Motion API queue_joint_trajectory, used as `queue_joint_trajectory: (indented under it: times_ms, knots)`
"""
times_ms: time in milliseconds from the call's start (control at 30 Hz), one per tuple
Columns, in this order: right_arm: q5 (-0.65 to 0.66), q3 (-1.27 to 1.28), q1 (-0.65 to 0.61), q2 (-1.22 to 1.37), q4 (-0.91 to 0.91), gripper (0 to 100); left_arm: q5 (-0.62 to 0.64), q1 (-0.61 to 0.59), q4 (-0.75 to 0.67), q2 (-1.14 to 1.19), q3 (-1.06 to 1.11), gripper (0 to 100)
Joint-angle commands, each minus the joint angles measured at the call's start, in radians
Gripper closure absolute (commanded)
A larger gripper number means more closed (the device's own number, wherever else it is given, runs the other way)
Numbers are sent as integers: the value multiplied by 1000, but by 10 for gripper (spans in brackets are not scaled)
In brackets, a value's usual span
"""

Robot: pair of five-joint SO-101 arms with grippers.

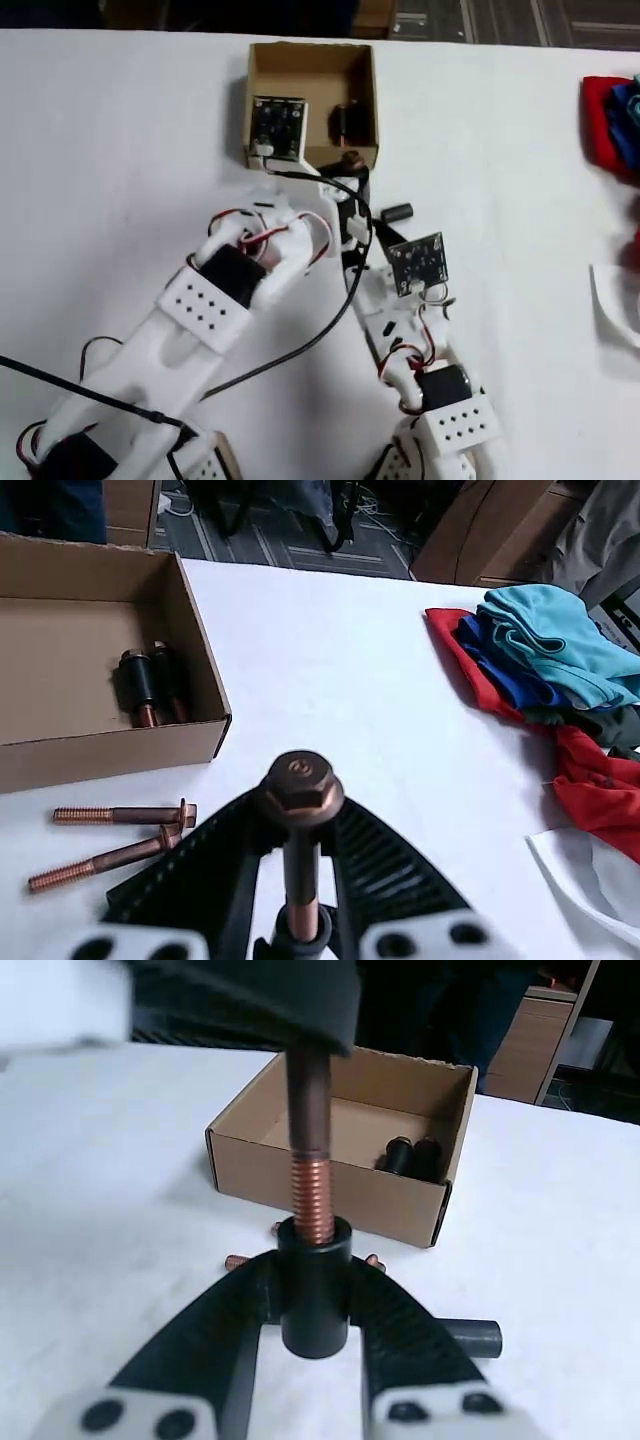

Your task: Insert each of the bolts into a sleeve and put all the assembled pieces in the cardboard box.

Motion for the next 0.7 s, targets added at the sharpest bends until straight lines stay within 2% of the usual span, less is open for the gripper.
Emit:
queue_joint_trajectory:
  times_ms: [0, 300, 400, 533, 667]
  knots:
    - [-6, -12, 10, -31, -18, 975, -64, 25, -8, 3, -2, 973]
    - [-6, -14, 13, -31, -18, 975, -92, 31, -6, 92, -13, 971]
    - [-6, -14, 13, -31, -18, 975, -92, 28, -5, 89, -16, 909]
    - [-6, -14, 13, -31, -18, 975, -86, 26, 152, 89, -101, 784]
    - [-6, -14, 13, -30, -18, 975, -86, 21, 278, 89, -209, 771]
